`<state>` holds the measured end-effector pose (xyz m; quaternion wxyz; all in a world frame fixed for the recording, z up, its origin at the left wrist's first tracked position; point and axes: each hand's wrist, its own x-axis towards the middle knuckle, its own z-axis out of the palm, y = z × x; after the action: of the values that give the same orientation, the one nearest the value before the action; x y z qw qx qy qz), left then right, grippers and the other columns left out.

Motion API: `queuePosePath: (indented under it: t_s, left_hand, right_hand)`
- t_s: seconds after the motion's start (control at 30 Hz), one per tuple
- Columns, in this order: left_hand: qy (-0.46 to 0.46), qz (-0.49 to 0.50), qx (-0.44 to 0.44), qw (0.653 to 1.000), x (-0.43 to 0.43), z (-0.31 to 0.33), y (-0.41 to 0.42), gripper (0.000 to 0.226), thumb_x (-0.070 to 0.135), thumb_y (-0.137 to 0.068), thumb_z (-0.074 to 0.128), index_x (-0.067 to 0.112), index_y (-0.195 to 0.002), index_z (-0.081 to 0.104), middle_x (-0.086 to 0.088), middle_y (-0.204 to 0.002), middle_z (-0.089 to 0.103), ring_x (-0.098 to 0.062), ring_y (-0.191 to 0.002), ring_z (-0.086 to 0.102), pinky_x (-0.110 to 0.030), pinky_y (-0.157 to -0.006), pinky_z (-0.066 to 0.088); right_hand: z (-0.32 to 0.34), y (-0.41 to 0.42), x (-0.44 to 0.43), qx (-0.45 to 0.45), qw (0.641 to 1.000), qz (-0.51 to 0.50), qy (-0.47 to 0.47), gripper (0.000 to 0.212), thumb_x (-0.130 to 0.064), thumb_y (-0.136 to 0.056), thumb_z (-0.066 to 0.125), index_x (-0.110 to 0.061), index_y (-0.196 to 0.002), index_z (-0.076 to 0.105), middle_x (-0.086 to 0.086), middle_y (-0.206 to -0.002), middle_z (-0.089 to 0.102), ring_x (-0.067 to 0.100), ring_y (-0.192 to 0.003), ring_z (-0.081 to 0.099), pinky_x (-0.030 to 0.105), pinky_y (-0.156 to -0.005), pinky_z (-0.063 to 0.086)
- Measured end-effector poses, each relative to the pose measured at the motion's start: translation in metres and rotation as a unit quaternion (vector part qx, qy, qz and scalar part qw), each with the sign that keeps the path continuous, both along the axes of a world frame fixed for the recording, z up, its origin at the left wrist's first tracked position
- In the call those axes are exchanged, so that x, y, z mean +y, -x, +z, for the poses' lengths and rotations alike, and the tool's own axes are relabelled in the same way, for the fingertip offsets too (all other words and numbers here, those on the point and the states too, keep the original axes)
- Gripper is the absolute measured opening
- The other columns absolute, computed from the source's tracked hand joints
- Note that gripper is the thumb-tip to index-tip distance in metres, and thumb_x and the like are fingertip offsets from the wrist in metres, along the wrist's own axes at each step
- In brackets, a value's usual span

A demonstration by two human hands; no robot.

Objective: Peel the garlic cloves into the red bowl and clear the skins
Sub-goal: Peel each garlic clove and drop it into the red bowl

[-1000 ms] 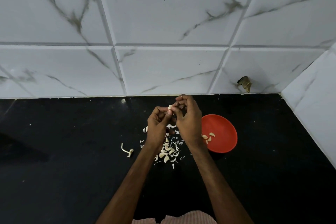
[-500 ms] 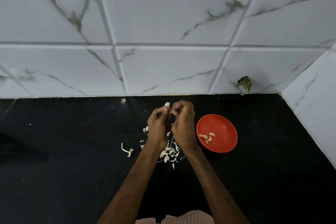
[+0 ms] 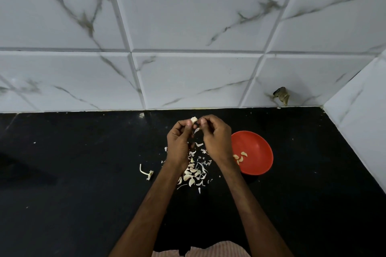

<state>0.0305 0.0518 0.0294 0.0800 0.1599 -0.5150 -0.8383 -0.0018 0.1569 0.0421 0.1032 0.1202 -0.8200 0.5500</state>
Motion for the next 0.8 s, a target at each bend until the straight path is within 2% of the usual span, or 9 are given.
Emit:
queuePosePath:
  t_s: [0.1, 0.17, 0.27, 0.4, 0.5, 0.57, 0.67, 0.73, 0.8]
  left_hand:
    - [0.048, 0.007, 0.021, 0.999, -0.001, -0.003, 0.0, 0.015, 0.017, -0.102, 0.056, 0.004, -0.101, 0.062, 0.006, -0.075, 0.065, -0.006, -0.059, 0.044, -0.02, -0.047, 0.032]
    - [0.069, 0.009, 0.039, 0.997, -0.004, -0.004, -0.001, 0.012, 0.014, -0.101, 0.057, 0.005, -0.096, 0.063, 0.005, -0.074, 0.066, -0.005, -0.058, 0.047, -0.018, -0.046, 0.034]
    - [0.086, 0.02, 0.062, 0.994, -0.005, -0.006, 0.0, 0.011, 0.01, -0.1, 0.058, 0.006, -0.093, 0.065, 0.005, -0.075, 0.069, -0.002, -0.064, 0.06, -0.014, -0.054, 0.045]
    - [0.109, 0.02, 0.074, 0.991, -0.006, -0.01, 0.002, 0.011, 0.008, -0.1, 0.059, 0.009, -0.094, 0.067, 0.005, -0.076, 0.069, -0.003, -0.069, 0.061, -0.015, -0.06, 0.047]
    - [0.128, 0.006, 0.083, 0.988, -0.009, -0.012, 0.003, 0.012, 0.009, -0.1, 0.059, 0.011, -0.092, 0.068, -0.001, -0.079, 0.068, -0.01, -0.076, 0.063, -0.022, -0.069, 0.05]
    - [0.124, -0.003, 0.089, 0.988, -0.009, -0.012, 0.003, 0.012, 0.009, -0.1, 0.059, 0.009, -0.091, 0.067, -0.001, -0.078, 0.067, -0.01, -0.076, 0.063, -0.022, -0.07, 0.05]
    - [0.108, -0.011, 0.088, 0.99, -0.008, -0.009, 0.003, 0.012, 0.009, -0.099, 0.059, 0.005, -0.092, 0.067, 0.002, -0.075, 0.067, -0.006, -0.068, 0.061, -0.018, -0.063, 0.049]
    - [0.076, -0.019, 0.073, 0.994, -0.007, -0.008, 0.002, 0.013, 0.01, -0.1, 0.058, 0.005, -0.093, 0.068, 0.004, -0.072, 0.066, -0.001, -0.06, 0.057, -0.015, -0.053, 0.045]
    - [0.049, -0.022, 0.043, 0.998, -0.006, -0.008, 0.001, 0.015, 0.014, -0.1, 0.058, 0.006, -0.093, 0.069, 0.004, -0.07, 0.065, -0.003, -0.057, 0.052, -0.019, -0.049, 0.04]
  right_hand:
    - [0.003, 0.002, 0.002, -0.004, 1.0, 0.02, -0.012, 0.012, -0.009, -0.097, 0.063, -0.008, -0.09, 0.072, -0.003, -0.081, 0.07, 0.01, -0.075, 0.067, 0.028, -0.07, 0.055]
    - [0.004, 0.003, 0.004, 0.002, 1.0, 0.022, -0.018, 0.01, -0.008, -0.094, 0.065, -0.009, -0.088, 0.073, -0.007, -0.079, 0.07, 0.008, -0.074, 0.067, 0.024, -0.068, 0.054]
    - [0.006, 0.003, 0.005, 0.012, 0.999, 0.029, -0.02, 0.009, -0.006, -0.092, 0.067, -0.012, -0.088, 0.073, -0.013, -0.078, 0.068, 0.004, -0.073, 0.066, 0.014, -0.065, 0.05]
    - [0.007, 0.004, 0.004, 0.002, 0.999, 0.033, -0.025, 0.007, -0.007, -0.09, 0.069, -0.012, -0.086, 0.073, -0.009, -0.075, 0.07, 0.004, -0.069, 0.066, 0.012, -0.062, 0.049]
    - [0.007, 0.005, 0.005, -0.045, 0.998, 0.042, 0.013, 0.014, -0.011, -0.088, 0.07, -0.022, -0.079, 0.071, -0.01, -0.067, 0.07, 0.003, -0.057, 0.063, 0.015, -0.054, 0.047]
    - [0.008, 0.005, 0.006, -0.071, 0.996, 0.046, 0.04, 0.011, -0.019, -0.086, 0.069, -0.027, -0.077, 0.07, -0.009, -0.067, 0.071, 0.002, -0.054, 0.061, 0.017, -0.052, 0.047]
    - [0.009, 0.006, 0.006, -0.067, 0.994, 0.049, 0.067, 0.01, -0.037, -0.077, 0.066, -0.028, -0.075, 0.071, -0.011, -0.067, 0.071, 0.0, -0.058, 0.063, 0.012, -0.056, 0.046]
    - [0.01, 0.006, 0.005, -0.074, 0.992, 0.05, 0.086, 0.011, -0.04, -0.075, 0.066, -0.03, -0.072, 0.071, -0.011, -0.066, 0.07, -0.002, -0.059, 0.063, 0.01, -0.057, 0.045]
    - [0.008, 0.007, 0.004, -0.095, 0.988, 0.057, 0.109, 0.01, -0.039, -0.074, 0.067, -0.031, -0.07, 0.071, -0.009, -0.065, 0.071, -0.001, -0.058, 0.062, 0.011, -0.056, 0.046]
